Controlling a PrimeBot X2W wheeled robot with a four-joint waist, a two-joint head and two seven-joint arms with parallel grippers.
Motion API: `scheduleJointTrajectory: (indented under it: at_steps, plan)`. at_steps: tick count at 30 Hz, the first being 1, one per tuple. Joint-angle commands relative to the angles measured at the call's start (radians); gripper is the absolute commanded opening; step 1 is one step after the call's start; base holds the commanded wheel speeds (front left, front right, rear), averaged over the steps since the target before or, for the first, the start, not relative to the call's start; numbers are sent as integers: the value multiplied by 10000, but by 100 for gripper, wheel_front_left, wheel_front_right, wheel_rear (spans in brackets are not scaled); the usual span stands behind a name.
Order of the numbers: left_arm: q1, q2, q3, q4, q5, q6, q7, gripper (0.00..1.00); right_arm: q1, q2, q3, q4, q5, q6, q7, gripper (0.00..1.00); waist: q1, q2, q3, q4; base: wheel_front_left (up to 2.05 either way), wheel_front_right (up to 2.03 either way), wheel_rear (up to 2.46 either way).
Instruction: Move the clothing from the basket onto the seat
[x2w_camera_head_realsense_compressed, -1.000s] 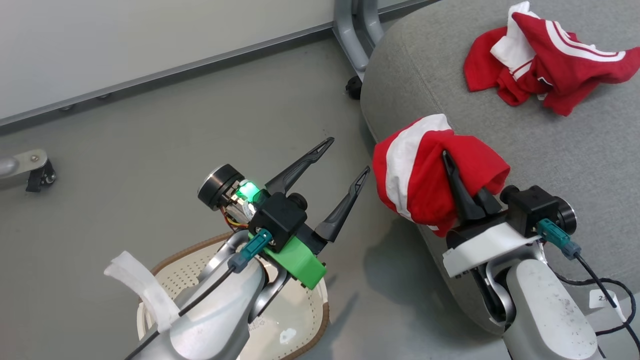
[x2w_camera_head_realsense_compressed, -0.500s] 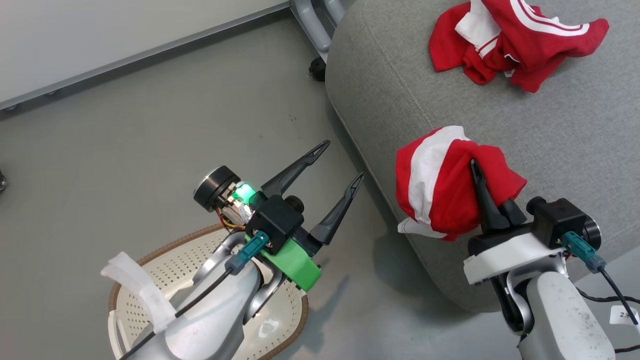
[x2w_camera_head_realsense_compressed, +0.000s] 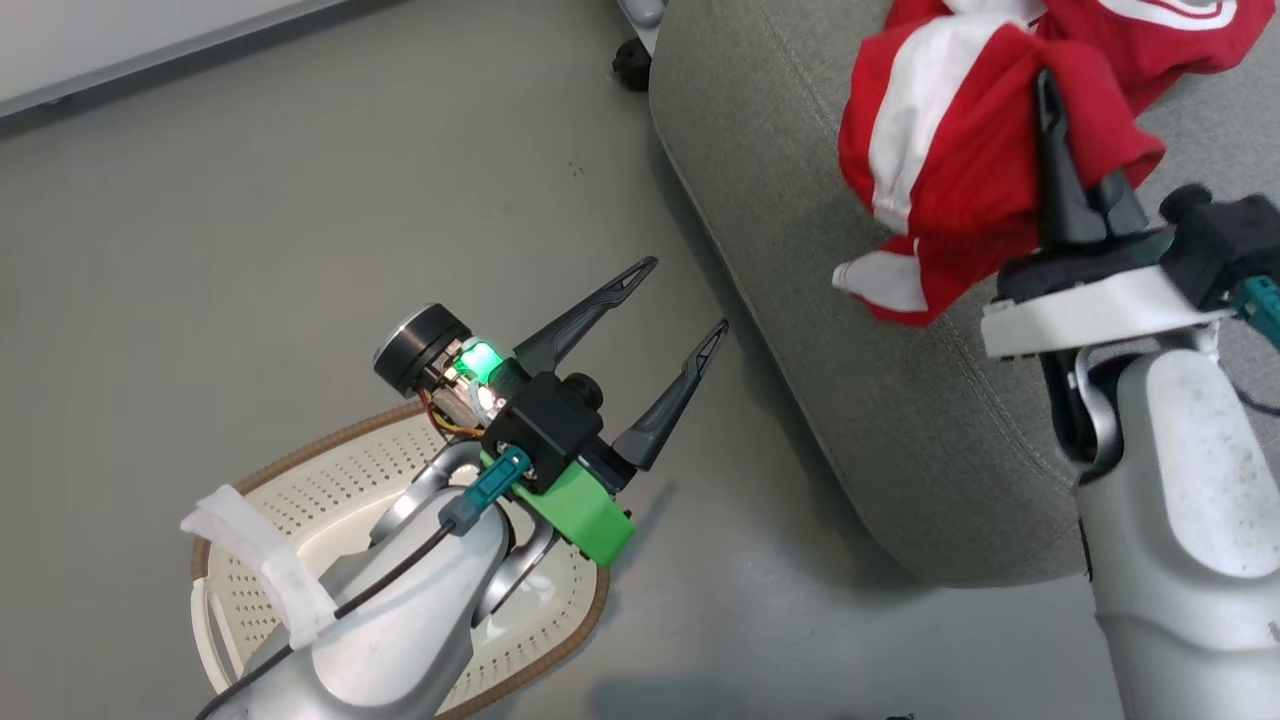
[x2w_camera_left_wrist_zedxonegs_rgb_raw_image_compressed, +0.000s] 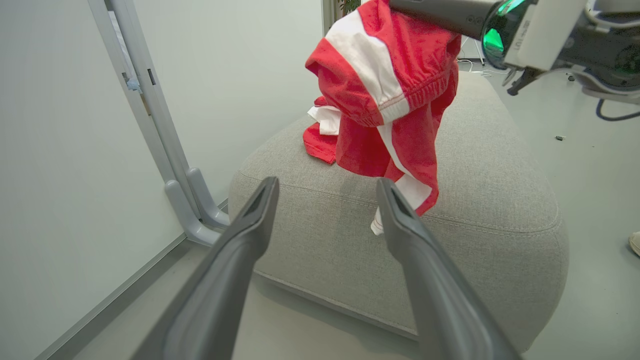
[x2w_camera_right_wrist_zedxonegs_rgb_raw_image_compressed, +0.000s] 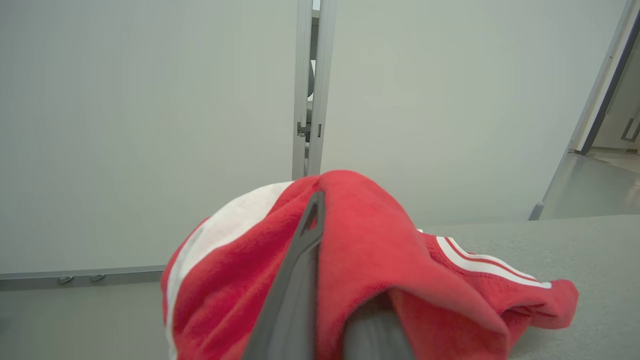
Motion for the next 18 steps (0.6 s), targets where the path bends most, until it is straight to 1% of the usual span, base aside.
scheduleJointTrajectory:
  at_steps: [1, 9, 12, 18]
  plan:
    - [-223, 140, 20, -50, 89, -21, 24, 100, -486, -25, -186, -48, -214, -12, -20, 0, 0, 87, 542, 156, 0, 0, 0]
    - [-562, 442, -32, -302, 106, -39, 89, 100, -2933, -69, -1355, -193, -1397, -12, -20, 0, 0, 87, 1605, 287, 0, 0, 0]
    - [-667, 543, -76, -383, 118, -46, 124, 100, -3755, -305, -1838, -114, -1618, -12, -18, 0, 0, 87, 1979, 342, 0, 0, 0]
    - [-858, 738, -155, -510, 117, -58, 134, 100, -5309, -1197, -2807, 474, -1897, -12, -18, 0, 0, 87, 2562, 453, 0, 0, 0]
